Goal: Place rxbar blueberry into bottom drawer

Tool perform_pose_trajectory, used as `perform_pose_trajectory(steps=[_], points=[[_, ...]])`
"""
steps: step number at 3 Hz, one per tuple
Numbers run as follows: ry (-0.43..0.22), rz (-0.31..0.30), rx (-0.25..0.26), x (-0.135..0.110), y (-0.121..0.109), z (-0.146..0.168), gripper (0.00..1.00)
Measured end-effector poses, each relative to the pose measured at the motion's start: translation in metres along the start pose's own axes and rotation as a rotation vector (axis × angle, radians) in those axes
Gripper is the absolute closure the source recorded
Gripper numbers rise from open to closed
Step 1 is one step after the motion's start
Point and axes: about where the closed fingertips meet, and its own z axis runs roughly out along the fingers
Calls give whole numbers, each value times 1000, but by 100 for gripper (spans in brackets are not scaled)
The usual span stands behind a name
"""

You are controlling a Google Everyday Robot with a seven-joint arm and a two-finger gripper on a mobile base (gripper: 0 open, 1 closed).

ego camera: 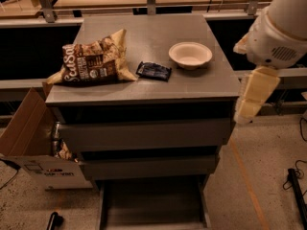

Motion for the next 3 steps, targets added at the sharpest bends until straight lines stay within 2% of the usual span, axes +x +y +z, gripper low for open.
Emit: perform_pose_trajectory(steps=[1, 2, 3], points=[[-28, -66, 0, -74, -53, 36, 0], [-44, -111, 9, -123, -91, 60, 0], [-79, -107, -14, -154, -122, 91, 0]])
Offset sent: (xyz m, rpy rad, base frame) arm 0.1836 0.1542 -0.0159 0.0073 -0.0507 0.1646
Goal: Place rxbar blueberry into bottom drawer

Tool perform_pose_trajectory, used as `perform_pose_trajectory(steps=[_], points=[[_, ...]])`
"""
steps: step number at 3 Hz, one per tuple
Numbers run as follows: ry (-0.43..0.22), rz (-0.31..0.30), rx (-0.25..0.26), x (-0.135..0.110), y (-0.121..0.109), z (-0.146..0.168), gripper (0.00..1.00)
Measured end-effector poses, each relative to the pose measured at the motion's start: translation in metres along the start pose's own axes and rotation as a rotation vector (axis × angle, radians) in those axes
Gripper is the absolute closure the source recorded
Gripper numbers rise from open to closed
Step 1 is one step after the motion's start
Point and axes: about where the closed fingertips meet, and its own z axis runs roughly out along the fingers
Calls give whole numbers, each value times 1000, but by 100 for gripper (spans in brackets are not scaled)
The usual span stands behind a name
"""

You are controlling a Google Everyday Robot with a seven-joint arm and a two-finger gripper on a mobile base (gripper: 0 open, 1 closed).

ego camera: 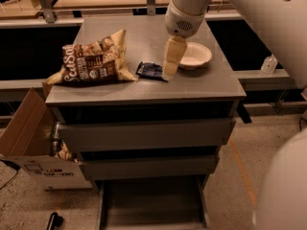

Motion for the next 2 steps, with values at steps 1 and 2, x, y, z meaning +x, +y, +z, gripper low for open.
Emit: perform_pose_trajectory(steps=[1, 2], points=[[-17, -1, -72, -27, -18, 50, 0], [-30, 8, -125, -36, -22, 81, 0]])
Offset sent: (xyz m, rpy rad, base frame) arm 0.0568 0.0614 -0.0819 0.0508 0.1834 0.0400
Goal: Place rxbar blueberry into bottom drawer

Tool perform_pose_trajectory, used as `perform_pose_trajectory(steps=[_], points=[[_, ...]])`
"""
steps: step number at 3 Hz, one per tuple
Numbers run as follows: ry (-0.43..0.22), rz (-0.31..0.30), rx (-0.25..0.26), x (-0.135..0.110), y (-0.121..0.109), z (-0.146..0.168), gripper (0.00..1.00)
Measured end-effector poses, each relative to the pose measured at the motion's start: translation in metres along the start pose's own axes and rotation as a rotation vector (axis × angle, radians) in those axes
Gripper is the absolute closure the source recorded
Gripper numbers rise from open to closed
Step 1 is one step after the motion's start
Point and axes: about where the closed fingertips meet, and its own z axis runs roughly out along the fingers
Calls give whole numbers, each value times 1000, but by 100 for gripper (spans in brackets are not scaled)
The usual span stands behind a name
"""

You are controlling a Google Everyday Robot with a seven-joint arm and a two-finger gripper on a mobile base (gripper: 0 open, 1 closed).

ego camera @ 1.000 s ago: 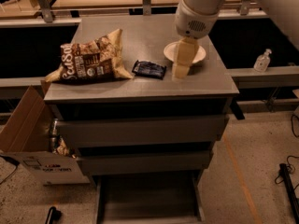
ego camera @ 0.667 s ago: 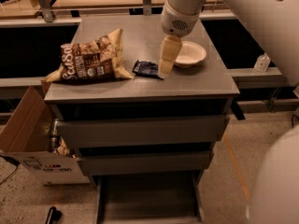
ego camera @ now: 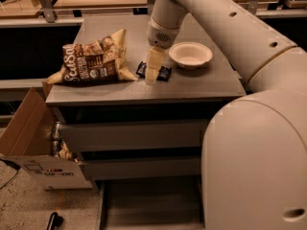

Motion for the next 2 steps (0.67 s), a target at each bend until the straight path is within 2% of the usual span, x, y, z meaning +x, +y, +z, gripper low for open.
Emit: perform_pose_trajectory(steps=[2], points=[[7, 26, -44, 1, -7, 32, 34]])
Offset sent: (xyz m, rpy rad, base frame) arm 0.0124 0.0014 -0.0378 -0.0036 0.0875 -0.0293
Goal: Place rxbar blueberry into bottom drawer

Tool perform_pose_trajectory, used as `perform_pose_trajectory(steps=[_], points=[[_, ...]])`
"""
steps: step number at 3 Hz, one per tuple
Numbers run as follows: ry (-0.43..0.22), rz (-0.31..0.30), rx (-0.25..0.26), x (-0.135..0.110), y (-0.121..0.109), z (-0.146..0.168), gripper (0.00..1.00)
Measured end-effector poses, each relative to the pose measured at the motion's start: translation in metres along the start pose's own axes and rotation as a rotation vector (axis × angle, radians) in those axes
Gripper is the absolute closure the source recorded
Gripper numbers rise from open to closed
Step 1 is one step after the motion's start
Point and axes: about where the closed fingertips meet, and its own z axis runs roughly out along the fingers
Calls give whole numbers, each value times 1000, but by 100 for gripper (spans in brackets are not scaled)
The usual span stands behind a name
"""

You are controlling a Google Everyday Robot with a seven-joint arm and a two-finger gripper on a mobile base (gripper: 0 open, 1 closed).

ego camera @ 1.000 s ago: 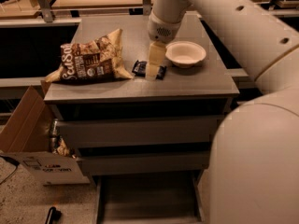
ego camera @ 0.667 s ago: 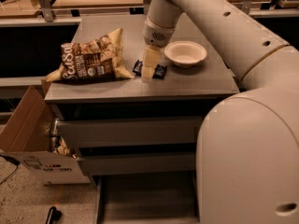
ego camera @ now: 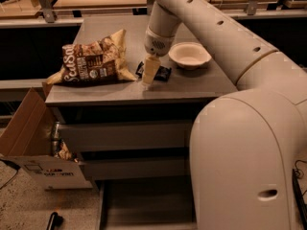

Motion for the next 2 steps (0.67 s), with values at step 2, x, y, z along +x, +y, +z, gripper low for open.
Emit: perform_pose_trajectory(steps=[2], points=[[-2, 7, -4, 1, 1, 6, 64]])
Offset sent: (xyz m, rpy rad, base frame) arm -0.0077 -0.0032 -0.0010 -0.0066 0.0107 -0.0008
